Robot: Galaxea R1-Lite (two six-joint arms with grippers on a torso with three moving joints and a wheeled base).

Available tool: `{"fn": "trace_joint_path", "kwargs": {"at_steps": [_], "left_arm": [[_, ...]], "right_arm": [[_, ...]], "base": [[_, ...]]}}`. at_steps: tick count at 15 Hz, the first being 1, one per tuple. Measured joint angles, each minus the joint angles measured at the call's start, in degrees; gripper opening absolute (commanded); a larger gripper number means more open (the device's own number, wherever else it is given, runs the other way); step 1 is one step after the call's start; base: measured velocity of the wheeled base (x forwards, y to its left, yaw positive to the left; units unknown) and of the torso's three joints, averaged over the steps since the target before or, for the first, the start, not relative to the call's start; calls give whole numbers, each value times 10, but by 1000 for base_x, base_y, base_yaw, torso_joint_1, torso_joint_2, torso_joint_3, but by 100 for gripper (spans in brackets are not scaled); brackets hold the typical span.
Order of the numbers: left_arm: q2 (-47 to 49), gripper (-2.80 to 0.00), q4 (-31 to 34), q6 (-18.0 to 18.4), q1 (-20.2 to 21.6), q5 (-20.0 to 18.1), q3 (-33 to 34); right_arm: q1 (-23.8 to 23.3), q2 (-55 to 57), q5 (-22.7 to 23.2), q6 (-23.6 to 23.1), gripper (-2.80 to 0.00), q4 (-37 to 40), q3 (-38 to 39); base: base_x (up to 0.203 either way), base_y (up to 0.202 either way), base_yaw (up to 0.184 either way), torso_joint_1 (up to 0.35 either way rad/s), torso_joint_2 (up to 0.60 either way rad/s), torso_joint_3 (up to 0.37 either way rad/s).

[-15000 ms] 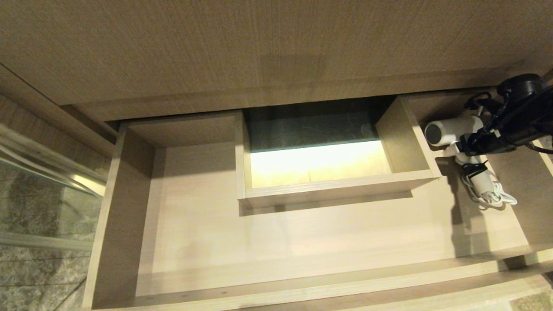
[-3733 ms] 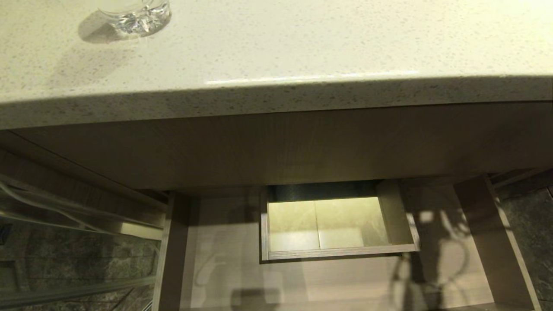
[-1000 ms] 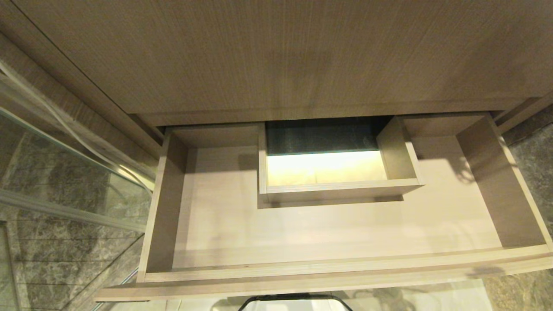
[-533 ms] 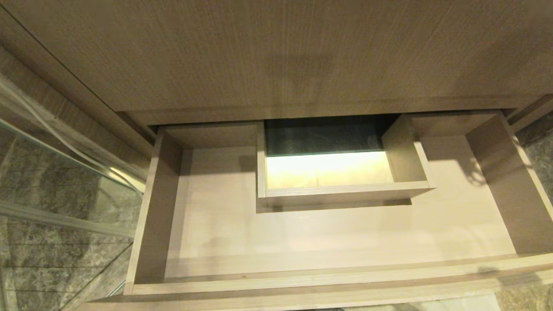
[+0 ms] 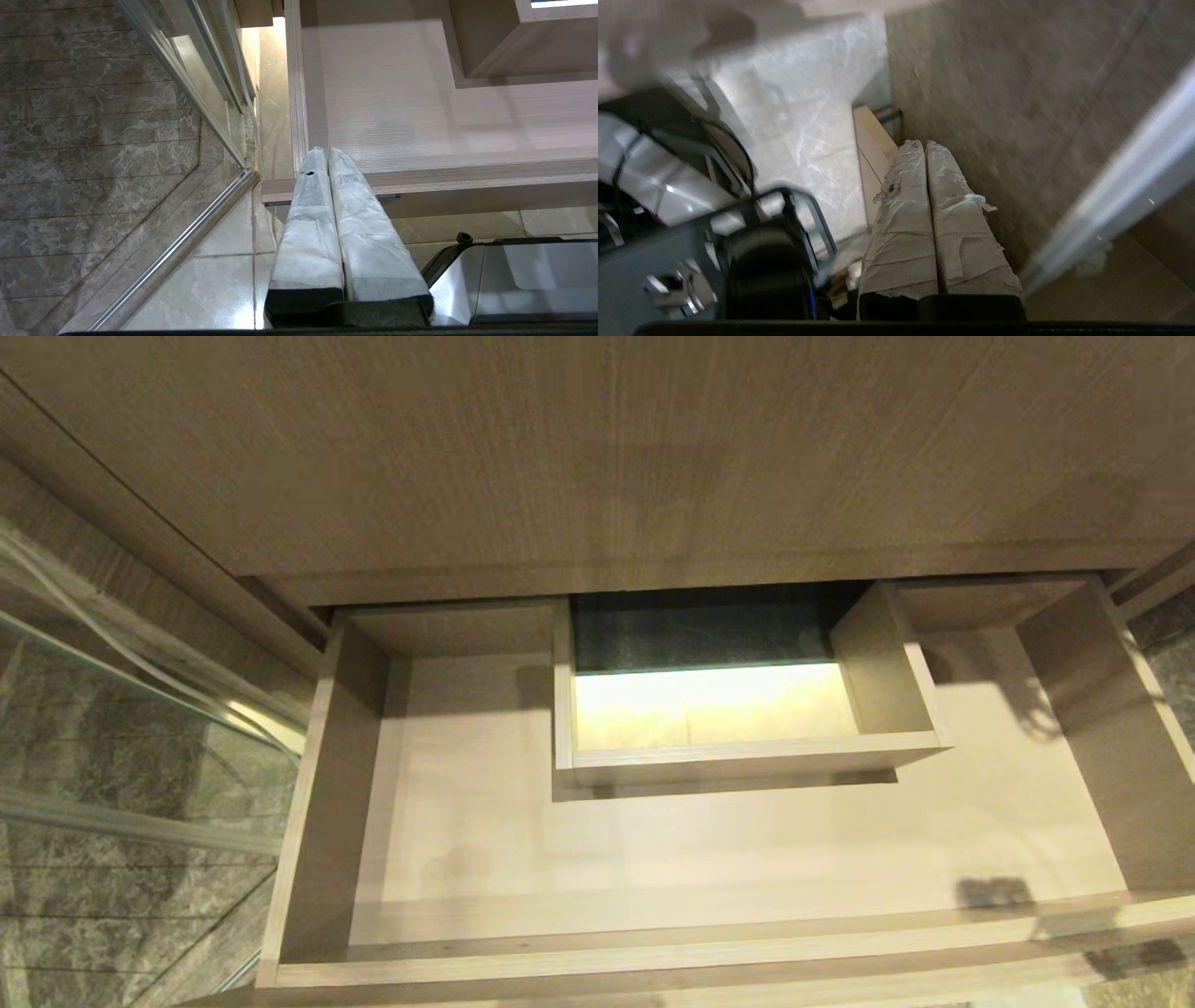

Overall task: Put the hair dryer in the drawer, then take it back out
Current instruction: Close the drawer

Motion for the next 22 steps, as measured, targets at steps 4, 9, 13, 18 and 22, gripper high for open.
{"fn": "trace_joint_path", "kwargs": {"at_steps": [4,9,13,18,22], "left_arm": [[0,-280,0,0,0,0,0],[0,-280,0,0,0,0,0],[0,-280,0,0,0,0,0],[0,-280,0,0,0,0,0],[0,-280,0,0,0,0,0]], "right_arm": [[-5,63,121,-4,-280,-18,39],[-7,113,133,-6,-280,33,59],[-8,158,134,-6,-280,34,63],[-8,216,136,-8,-280,0,61],[-7,272,137,-18,-280,-28,48]], "base": [[0,0,0,0,0,0],[0,0,0,0,0,0],[0,0,0,0,0,0],[0,0,0,0,0,0],[0,0,0,0,0,0]]}}
